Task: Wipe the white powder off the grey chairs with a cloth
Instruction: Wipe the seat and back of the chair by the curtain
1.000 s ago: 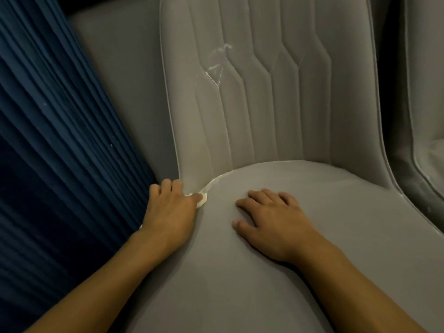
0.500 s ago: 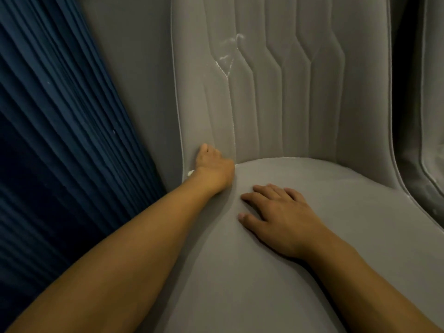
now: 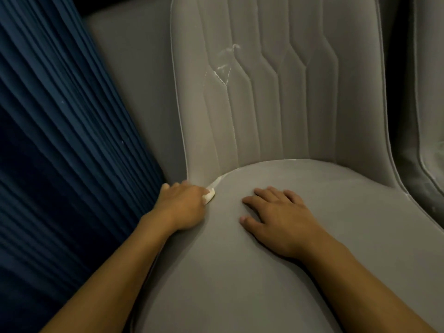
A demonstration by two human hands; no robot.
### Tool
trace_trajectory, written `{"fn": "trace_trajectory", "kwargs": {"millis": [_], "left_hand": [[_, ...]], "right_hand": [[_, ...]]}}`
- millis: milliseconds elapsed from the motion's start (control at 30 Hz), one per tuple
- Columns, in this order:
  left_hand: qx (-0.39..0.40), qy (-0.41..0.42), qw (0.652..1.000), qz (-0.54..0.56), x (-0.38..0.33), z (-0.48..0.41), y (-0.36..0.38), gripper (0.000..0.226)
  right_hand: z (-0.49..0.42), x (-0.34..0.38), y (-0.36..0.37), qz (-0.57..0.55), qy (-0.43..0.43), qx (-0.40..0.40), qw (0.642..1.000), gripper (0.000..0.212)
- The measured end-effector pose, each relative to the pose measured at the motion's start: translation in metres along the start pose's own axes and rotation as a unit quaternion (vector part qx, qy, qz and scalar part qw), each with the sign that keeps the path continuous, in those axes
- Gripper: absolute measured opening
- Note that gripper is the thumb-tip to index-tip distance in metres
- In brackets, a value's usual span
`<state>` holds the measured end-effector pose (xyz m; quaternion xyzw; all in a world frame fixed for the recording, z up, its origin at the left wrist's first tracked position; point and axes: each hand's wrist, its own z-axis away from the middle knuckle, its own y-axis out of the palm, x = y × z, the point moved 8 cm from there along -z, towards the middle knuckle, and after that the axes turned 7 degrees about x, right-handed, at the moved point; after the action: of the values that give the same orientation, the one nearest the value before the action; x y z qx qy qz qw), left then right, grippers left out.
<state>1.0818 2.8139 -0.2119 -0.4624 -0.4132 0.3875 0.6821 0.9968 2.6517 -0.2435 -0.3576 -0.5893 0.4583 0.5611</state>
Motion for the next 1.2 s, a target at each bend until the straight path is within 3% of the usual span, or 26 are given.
{"fn": "trace_trajectory", "kwargs": {"millis": [333,567,733,800,900,1000,1100,1200], "left_hand": [[-0.099,-0.034,0.994,-0.032,-0.041,-0.053,-0.014,0.041],[-0.059,-0.064,0.995,-0.039,-0.053,-0.083,-0.023,0.041],[-0.025,-0.011,0.994,0.103,-0.028,-0.061,-0.012,0.041],[-0.005,0.008,0.983,0.182,-0.016,-0.043,0.002,0.05],[-0.009,0.04,0.954,0.298,-0.01,-0.012,0.018,0.045],[-0.069,0.073,0.955,0.278,-0.02,0.017,0.021,0.036],[-0.098,0.087,0.946,0.296,-0.037,0.029,0.009,0.055],[-0.056,0.15,0.88,0.447,-0.066,0.036,-0.003,0.085]], "right_hand": [[-0.002,0.0,0.0,0.004,0.008,-0.009,1.0,0.056],[-0.002,0.001,-0.002,0.0,0.005,-0.012,1.0,0.056],[0.001,-0.002,-0.003,-0.016,-0.003,-0.014,1.0,0.054],[0.0,-0.002,-0.002,-0.019,-0.004,-0.018,1.0,0.054],[0.0,-0.003,-0.003,-0.016,-0.002,-0.022,1.0,0.053],[0.0,-0.003,-0.006,-0.023,-0.006,-0.038,0.999,0.053],[0.005,-0.002,-0.018,-0.105,-0.025,-0.09,0.99,0.055],[0.012,-0.001,-0.028,-0.188,-0.055,-0.134,0.971,0.053]]}}
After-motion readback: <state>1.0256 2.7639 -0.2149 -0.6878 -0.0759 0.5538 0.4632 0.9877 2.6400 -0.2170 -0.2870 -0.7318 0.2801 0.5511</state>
